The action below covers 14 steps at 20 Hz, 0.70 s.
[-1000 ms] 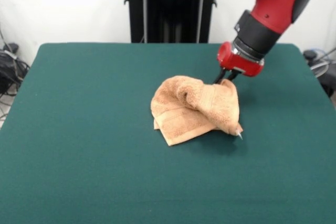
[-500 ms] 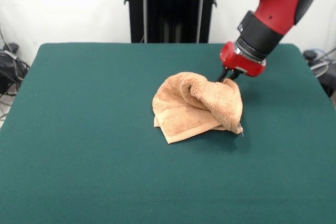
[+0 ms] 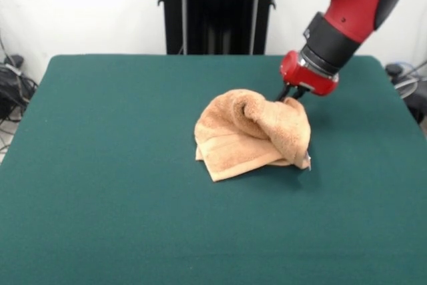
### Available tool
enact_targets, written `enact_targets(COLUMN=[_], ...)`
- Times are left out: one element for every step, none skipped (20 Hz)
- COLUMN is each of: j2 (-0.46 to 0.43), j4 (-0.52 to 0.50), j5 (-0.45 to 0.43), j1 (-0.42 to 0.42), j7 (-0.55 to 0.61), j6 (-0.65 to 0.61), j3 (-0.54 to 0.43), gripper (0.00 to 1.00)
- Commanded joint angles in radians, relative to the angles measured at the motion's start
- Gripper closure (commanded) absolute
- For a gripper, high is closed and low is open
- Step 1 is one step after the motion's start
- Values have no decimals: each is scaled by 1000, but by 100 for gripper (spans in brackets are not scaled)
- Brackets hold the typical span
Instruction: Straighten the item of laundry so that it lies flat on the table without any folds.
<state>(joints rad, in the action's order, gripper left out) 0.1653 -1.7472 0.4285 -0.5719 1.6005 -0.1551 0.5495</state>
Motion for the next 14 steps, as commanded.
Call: enact_targets(j2=[-32, -33, -33, -33, -33, -32, -32, -31, -31, -30, -28, -27, -24, -12], j4=[-34, -35, -36, -37, -38, -39, -38, -36, -37, -37, -38, -39, -39, -53], j5=[81, 87, 93, 99, 105, 112, 117, 123, 128, 133, 136, 139, 142, 146], j1=[-31, -33, -35, -39, -42, -45, -46, -47, -46, -45, -46, -47, -49, -58], j7=[334, 336, 339, 345, 350, 355, 360, 366, 369, 373, 376, 379, 383, 391], j6=[-135, -147, -158, -171, -183, -196, -212, -229, -244, -258, -273, -285, -292, -300], j3=[-75, -74, -73, -72, -71, -71, -69, -66, -67, -68, -67, -68, -68, -72], gripper=[100, 100, 100, 100, 100, 100, 100, 100, 100, 100, 100, 100, 100, 100])
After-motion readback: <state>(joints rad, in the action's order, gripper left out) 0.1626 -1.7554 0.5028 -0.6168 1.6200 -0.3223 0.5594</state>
